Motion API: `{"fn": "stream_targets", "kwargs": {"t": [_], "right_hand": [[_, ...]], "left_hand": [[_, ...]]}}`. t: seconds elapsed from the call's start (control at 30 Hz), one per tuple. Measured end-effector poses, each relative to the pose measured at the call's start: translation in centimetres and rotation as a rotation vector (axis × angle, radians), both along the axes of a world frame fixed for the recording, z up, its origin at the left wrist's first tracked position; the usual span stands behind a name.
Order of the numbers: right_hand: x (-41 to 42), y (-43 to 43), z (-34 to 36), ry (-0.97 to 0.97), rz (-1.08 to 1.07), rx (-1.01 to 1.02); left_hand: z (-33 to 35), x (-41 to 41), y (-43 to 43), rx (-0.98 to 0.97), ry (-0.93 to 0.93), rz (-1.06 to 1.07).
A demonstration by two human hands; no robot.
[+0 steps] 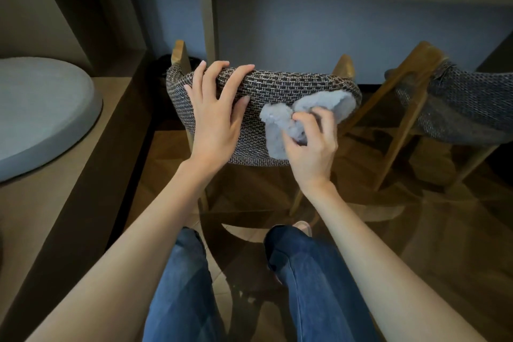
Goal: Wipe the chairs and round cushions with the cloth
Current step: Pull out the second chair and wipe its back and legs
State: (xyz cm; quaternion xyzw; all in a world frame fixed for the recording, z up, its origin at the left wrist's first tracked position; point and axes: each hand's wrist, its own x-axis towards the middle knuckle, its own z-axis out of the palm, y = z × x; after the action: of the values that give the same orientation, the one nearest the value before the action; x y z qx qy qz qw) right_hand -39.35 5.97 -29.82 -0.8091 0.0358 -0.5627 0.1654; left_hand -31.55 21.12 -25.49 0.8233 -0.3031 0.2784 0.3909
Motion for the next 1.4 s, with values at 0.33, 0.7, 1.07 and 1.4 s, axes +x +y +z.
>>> {"fn": "stream_targets", "kwargs": {"t": [0.33, 0.7, 1.07, 1.4], "right_hand": [[-3.2, 2.4, -0.1, 0.081, 0.060, 0.285], [0.4, 2.3, -0.2, -0.018, 0.036, 0.290], [0.8, 3.1, -5.6, 0.210, 0.034, 0.585], [-2.0, 0.6, 4.0, -0.140, 0.003, 0.446]], "left_hand": [[0.3, -0.2, 0.4, 0.010, 0.011, -0.024], [0.2, 0.1, 0.4, -0.001, 0.002, -0.011], [0.2, -0.3, 0.0, -0.030, 0.018, -0.012], [1.1, -3.3, -2.4, 0.132, -0.085, 0.017]]}}
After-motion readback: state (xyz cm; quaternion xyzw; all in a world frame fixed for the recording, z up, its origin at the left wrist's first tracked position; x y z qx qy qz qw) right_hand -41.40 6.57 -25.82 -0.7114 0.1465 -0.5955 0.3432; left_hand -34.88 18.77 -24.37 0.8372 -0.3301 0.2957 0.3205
